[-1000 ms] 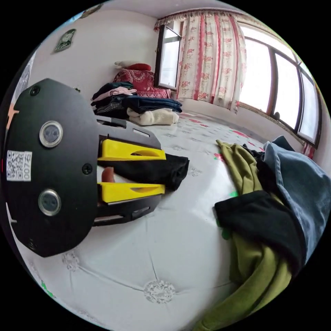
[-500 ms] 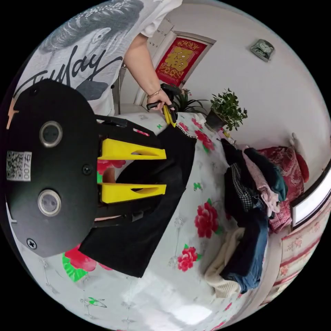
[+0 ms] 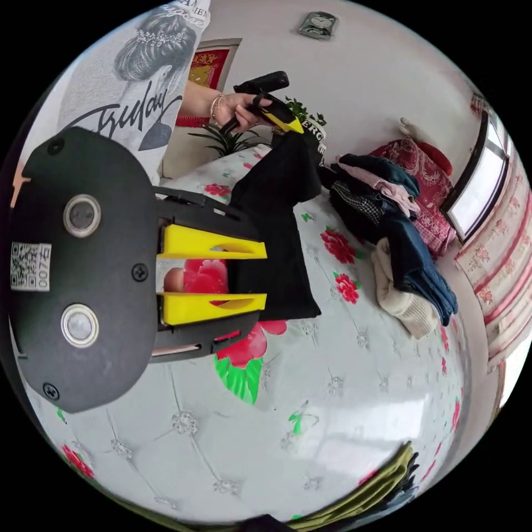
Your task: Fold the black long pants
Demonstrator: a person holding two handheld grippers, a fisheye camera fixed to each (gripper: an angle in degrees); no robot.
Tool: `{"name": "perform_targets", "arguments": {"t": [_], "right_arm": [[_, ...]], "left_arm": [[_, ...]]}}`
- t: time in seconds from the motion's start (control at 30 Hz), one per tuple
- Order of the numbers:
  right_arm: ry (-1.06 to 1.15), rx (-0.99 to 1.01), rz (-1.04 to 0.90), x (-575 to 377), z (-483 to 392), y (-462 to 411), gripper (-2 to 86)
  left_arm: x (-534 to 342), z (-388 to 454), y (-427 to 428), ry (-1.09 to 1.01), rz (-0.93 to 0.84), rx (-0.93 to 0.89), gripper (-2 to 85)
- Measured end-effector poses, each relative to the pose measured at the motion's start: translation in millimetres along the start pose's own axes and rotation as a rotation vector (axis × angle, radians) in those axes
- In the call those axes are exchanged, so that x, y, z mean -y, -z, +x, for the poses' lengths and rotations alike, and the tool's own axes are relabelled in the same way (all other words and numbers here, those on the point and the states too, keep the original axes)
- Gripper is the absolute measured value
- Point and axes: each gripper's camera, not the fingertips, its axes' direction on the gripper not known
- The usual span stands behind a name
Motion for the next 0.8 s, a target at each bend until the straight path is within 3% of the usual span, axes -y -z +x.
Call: {"name": "perform_targets", "arguments": {"t": [0.07,0.2,0.4,0.57,0.8], "right_arm": [[-0.089,0.014,0.046,-6.7,18.4,9.3,7.7],[-0.208,0.049,0.13,-21.4,41.6,20.9,8.3],[-0.254,0.061,0.049,-18.5,59.3,-9.3,8.9],[-0.24,0.052,-0.007,5.3,56.2,-54.5,7.2],[-0.134,-0.005,-0.112,54.7,30.7,-90.7,2.8]], "left_arm": [[-4.2,28.7,-66.9,-0.019,-0.126,-0.119,6.7],[-31.9,17.3,-96.4,0.109,-0.161,-0.156,7.4],[-92.0,-66.4,-63.9,0.339,-0.204,0.049,8.8],[-135.1,-129.6,-68.8,0.52,-0.275,0.059,11.6],[-148.8,-148.9,-105.4,0.573,-0.289,-0.121,1.8]]}}
